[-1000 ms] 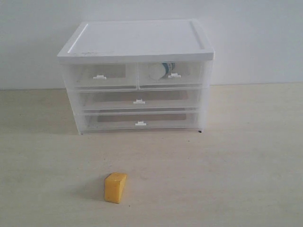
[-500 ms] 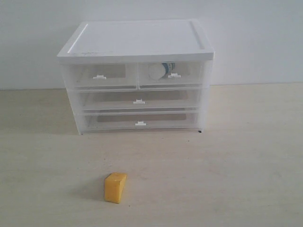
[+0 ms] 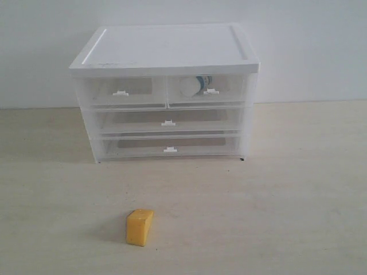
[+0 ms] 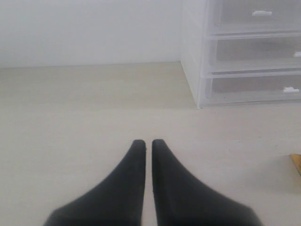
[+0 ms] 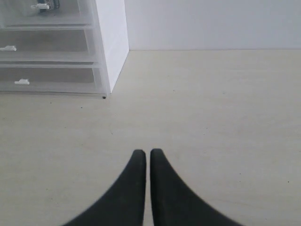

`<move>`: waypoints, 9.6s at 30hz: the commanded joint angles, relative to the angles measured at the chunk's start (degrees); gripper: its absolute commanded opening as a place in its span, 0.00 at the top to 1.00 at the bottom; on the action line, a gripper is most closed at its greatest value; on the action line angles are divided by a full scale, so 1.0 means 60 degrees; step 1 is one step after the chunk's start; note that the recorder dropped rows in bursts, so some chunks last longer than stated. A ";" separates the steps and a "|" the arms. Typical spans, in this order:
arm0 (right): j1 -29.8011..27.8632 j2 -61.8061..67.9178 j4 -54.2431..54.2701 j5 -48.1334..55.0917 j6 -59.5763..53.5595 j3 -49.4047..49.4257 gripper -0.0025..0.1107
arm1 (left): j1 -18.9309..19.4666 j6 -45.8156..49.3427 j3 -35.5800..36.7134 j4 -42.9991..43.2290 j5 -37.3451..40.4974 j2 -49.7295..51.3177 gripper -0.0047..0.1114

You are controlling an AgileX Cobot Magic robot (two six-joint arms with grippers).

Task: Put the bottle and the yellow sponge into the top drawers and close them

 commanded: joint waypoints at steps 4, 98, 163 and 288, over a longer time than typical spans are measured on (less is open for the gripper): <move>-0.0026 -0.0041 0.0016 -0.0047 0.0028 -0.0011 0.97 | 0.0019 0.0061 0.0033 -0.0572 -0.1488 -0.0037 0.92; -0.0026 -0.0041 0.0016 -0.0030 0.0028 -0.0011 0.97 | -0.5876 0.1943 -0.7183 -0.4130 -1.4397 1.8598 0.31; -0.0026 -0.0041 0.0016 -0.0035 0.0028 -0.0011 0.97 | -0.5870 0.2641 -0.7686 -0.5937 -1.4630 1.9145 0.92; -0.0026 -0.0041 0.0016 -0.0037 0.0028 -0.0011 0.97 | -0.6078 0.6835 -0.6778 -0.7747 -0.1680 1.5818 0.36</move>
